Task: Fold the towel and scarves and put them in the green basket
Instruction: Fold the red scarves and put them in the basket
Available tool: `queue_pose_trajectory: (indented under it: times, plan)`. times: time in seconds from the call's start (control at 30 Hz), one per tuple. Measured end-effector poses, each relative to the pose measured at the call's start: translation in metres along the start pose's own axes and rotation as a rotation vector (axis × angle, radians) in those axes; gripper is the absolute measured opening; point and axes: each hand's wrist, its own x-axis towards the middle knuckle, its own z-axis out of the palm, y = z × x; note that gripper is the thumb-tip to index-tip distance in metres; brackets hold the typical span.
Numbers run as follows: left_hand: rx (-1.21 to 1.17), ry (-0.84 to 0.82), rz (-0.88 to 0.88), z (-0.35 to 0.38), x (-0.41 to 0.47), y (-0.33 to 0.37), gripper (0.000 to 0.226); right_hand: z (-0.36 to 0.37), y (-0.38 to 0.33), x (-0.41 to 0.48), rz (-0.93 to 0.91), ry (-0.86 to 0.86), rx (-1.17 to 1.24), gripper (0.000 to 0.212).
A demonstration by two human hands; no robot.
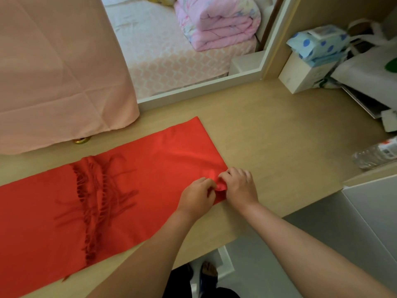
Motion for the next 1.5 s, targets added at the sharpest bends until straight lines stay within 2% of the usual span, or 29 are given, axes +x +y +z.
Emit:
queue_pose_trajectory:
  times: [0.1, 0.17, 0.23, 0.3, 0.37, 0.43, 0.53, 0.63, 0.7, 0.77, 0.83, 0.97, 1.03, 1.17, 1.23, 1.37, 1.43, 1.5]
  plan:
    - [0.100, -0.109, 0.072, -0.003, -0.003, -0.007, 0.016, -0.006, 0.014, 0.003, -0.075, -0.034, -0.125, 0.019]
    - [0.230, -0.020, 0.103, -0.002, -0.001, -0.011, 0.021, -0.010, 0.025, 0.002, -0.132, -0.100, -0.226, 0.025]
    - [0.372, 0.007, -0.007, -0.005, -0.001, -0.010, 0.037, -0.017, 0.031, -0.002, -0.155, -0.194, -0.268, 0.025]
    - [0.460, -0.173, -0.102, -0.008, -0.003, -0.009, 0.056, -0.025, 0.033, -0.005, -0.164, -0.244, -0.246, 0.019]
    - [0.490, -0.329, -0.082, -0.012, -0.003, -0.011, 0.066, -0.031, 0.031, -0.003, -0.180, -0.232, -0.209, 0.032]
    - [0.481, -0.346, -0.018, -0.019, 0.000, -0.013, 0.064, -0.032, 0.022, 0.005, -0.194, -0.162, -0.159, 0.040]
    - [0.413, -0.244, -0.025, -0.033, 0.012, -0.019, 0.055, -0.027, 0.000, 0.032, -0.181, -0.053, -0.032, 0.037]
    - [0.452, -0.147, -0.060, -0.049, 0.025, -0.037, 0.054, -0.019, -0.028, 0.064, -0.220, -0.065, 0.018, 0.029]
    - [0.502, -0.158, -0.117, -0.061, 0.031, -0.054, 0.059, -0.010, -0.047, 0.084, -0.201, -0.178, 0.004, 0.037]
    - [0.528, -0.206, -0.166, -0.070, 0.035, -0.072, 0.065, 0.000, -0.060, 0.098, -0.179, -0.321, -0.007, 0.053]
    - [0.552, -0.244, -0.165, -0.078, 0.038, -0.090, 0.068, 0.008, -0.066, 0.111, -0.195, -0.429, -0.051, 0.061]
    - [0.546, -0.221, -0.220, -0.100, 0.034, -0.129, 0.067, 0.011, -0.054, 0.133, -0.042, -0.504, -0.122, 0.067]
    - [0.551, -0.159, -0.244, -0.109, 0.028, -0.144, 0.064, 0.011, -0.049, 0.138, 0.032, -0.466, -0.188, 0.067]
    - [0.557, 0.114, -0.333, -0.134, 0.026, -0.168, 0.055, 0.010, -0.071, 0.152, 0.073, -0.387, -0.329, 0.065]
    - [0.597, 0.167, -0.419, -0.147, 0.024, -0.182, 0.055, 0.012, -0.091, 0.161, 0.018, -0.343, -0.291, 0.063]
    - [0.630, 0.135, -0.602, -0.175, 0.012, -0.202, 0.043, 0.022, -0.138, 0.162, -0.265, -0.340, -0.028, 0.061]
    - [0.488, 0.137, -0.636, -0.185, 0.006, -0.211, 0.038, 0.030, -0.160, 0.157, -0.360, -0.399, 0.013, 0.060]
    - [0.248, 0.207, -0.599, -0.195, 0.002, -0.219, 0.046, 0.039, -0.172, 0.155, -0.386, -0.440, -0.037, 0.061]
